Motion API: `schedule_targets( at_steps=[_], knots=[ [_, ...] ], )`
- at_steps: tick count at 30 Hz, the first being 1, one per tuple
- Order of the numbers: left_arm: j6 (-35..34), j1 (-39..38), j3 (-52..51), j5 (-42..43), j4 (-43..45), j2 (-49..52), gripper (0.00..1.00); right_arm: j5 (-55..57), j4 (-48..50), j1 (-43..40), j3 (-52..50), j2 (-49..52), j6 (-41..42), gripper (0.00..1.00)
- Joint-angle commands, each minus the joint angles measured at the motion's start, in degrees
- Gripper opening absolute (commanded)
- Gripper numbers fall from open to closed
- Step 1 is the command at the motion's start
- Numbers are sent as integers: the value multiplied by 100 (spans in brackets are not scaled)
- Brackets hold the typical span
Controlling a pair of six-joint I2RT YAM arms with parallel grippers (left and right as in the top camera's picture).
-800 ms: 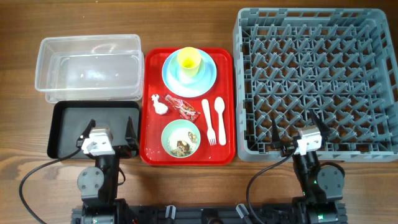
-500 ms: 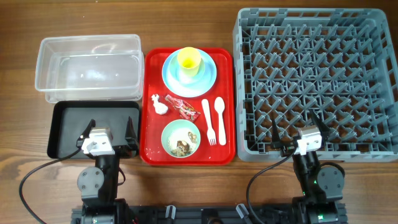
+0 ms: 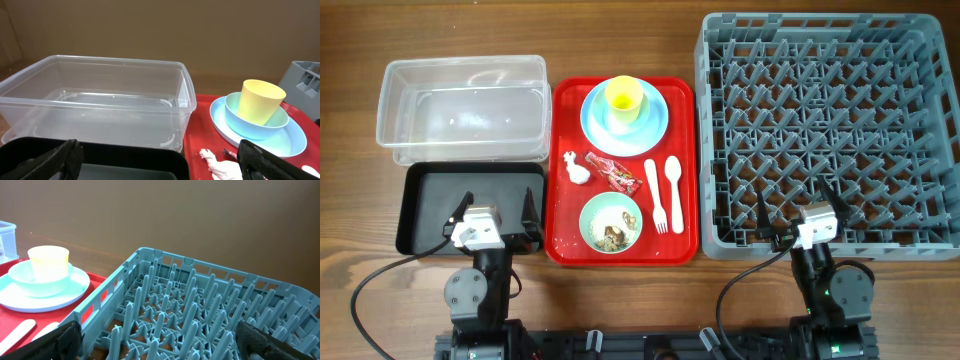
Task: Sort waste into correct bins and load items into the dishwasher rack
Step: 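Raise the left gripper from rest toward the red tray, then reach the left gripper to the white tissue and grasp it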
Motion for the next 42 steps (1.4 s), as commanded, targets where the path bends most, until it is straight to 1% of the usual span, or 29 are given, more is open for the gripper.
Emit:
schedule_targets(
  at_steps=[1, 23, 25, 26, 27, 30, 31, 34, 35, 37, 38, 40, 41, 42],
  knots=[
    [92, 26, -31, 90, -22, -61, 100, -72, 31, -28, -4, -35, -31, 100],
    [92, 26, -31, 90, -20, -61, 100, -74, 31, -28, -2, -33, -28, 100],
    [90, 26, -31, 96, 188, -61, 100, -72, 31, -28, -4, -33, -28, 100],
    [85, 26, -31, 188, 332, -61, 100, -74, 33, -28, -4, -33, -28, 100],
    [66, 26, -31, 514, 337, -61, 100, -74, 33, -28, -4, -33, -28, 100],
    [46, 26, -31, 2229, 229, -61, 100, -74, 33, -28, -2, -33, -31, 100],
    [46, 26, -31, 2511, 208, -61, 100, -74, 31, -28, -4, -33, -31, 100],
    [31, 26, -31, 3056, 247, -61, 100, -74, 31, -28, -4, -33, -31, 100],
    [-315, 26, -13, 3250, 361, -61, 100, -72, 31, -28, -4, -33, -31, 100],
    [-968, 26, 144, 3241, 365, -55, 100, -72, 31, -28, -4, -33, -28, 100],
    [-1207, 26, 326, 3241, 354, -17, 100, -72, 33, -28, -4, -33, -31, 100],
    [-1440, 26, 737, 3244, 229, 136, 100, -74, 33, -28, -4, -33, -31, 100],
    [-1532, 26, 1010, 3244, 74, 282, 100, -72, 31, -28, -4, -33, -31, 100],
    [-1567, 26, 1539, 3257, -284, 614, 100, -72, 33, -28, -4, -33, -31, 100]
  ],
)
